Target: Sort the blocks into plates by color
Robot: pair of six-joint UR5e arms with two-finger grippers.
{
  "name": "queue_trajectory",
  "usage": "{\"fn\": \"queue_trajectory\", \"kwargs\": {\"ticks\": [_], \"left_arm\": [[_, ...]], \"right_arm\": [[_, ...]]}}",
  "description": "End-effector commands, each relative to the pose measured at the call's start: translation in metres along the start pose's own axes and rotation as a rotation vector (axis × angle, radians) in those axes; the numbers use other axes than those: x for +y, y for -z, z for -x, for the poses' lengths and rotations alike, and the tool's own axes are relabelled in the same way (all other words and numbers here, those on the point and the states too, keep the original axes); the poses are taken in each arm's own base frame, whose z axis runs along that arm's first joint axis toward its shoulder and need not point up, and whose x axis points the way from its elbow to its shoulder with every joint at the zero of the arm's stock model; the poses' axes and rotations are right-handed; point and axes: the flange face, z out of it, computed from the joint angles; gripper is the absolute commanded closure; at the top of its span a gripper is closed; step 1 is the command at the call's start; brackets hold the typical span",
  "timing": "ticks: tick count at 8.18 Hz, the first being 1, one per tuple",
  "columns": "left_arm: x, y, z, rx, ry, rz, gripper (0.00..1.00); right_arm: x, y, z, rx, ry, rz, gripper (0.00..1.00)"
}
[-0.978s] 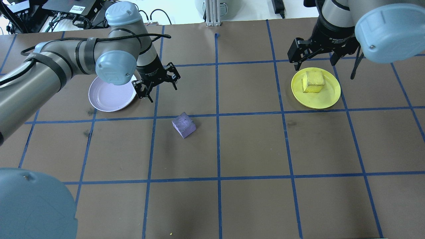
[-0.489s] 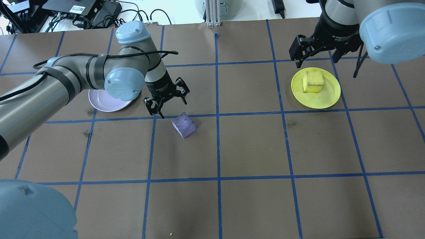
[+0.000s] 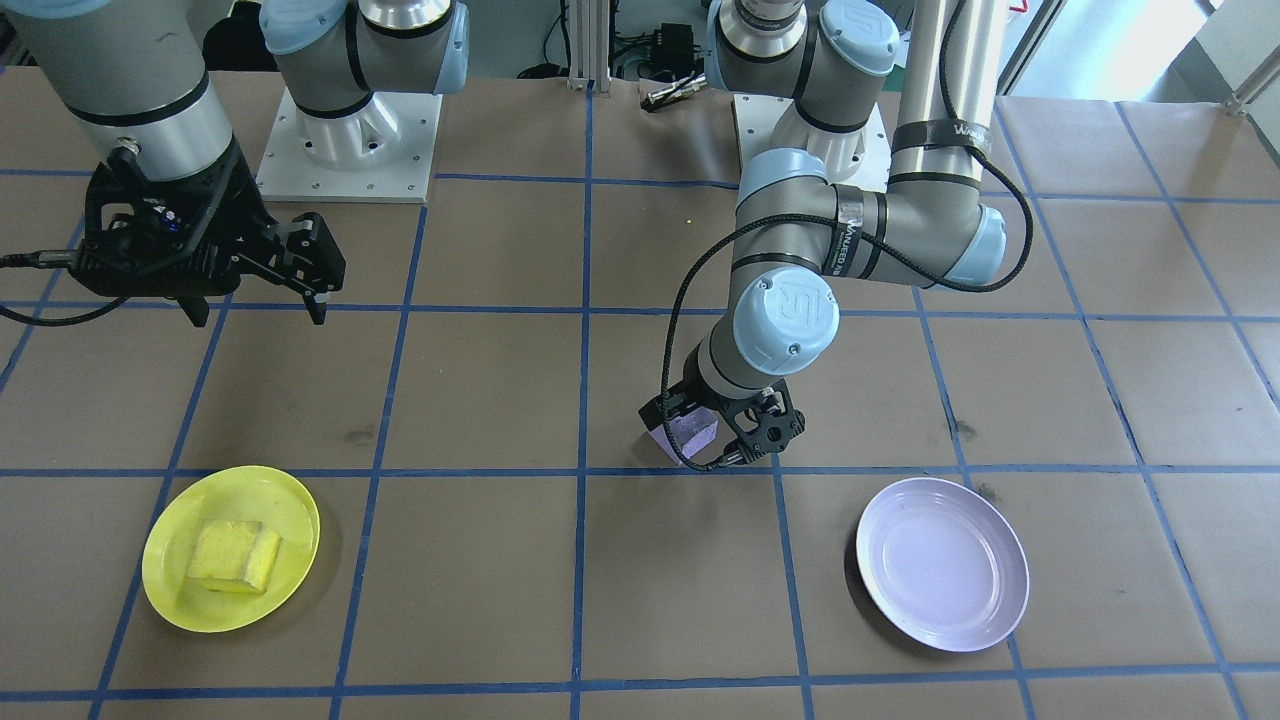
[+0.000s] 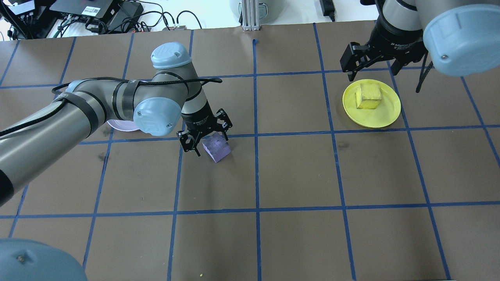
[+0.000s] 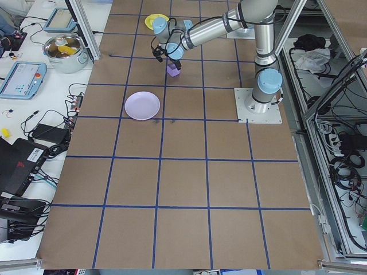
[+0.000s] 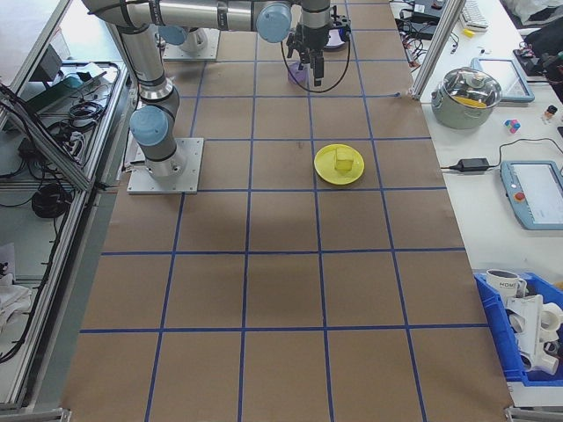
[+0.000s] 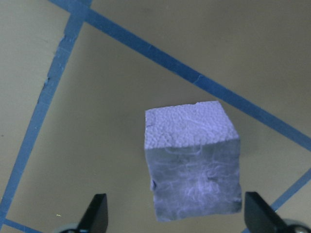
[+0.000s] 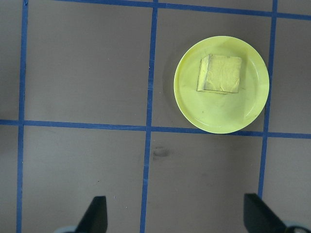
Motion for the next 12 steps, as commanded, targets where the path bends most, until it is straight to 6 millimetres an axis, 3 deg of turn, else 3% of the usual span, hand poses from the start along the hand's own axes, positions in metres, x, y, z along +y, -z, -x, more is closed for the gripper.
{"fn": "queue_trajectory", "kwargs": {"ticks": [1,7,8,9,12], "left_arm": [[-0.008,-0.008,-0.006,0.023,-0.013,-0.036,0.00],[-0.012,-0.016,-0.006,0.028,-0.046,-0.043,0.03],[-0.009,-0.017,-0.007,0.035,-0.037,-0.035,0.14],[-0.010,-0.020,-0.006,0.028,-0.049,-0.031,0.19],[-0.011,-0.021,-0.005,0.015,-0.157,-0.038,0.65]], "right_arm": [[0.000,-0.001,0.001,-0.003,0.000,0.003,0.00],[0.000,0.000,0.000,0.002,0.006,-0.002,0.00],[0.000,0.000,0.000,0.002,0.006,-0.002,0.00],[0.000,0.000,0.000,0.004,0.006,-0.002,0.00],[0.000,0.000,0.000,0.004,0.006,-0.002,0.00]]}}
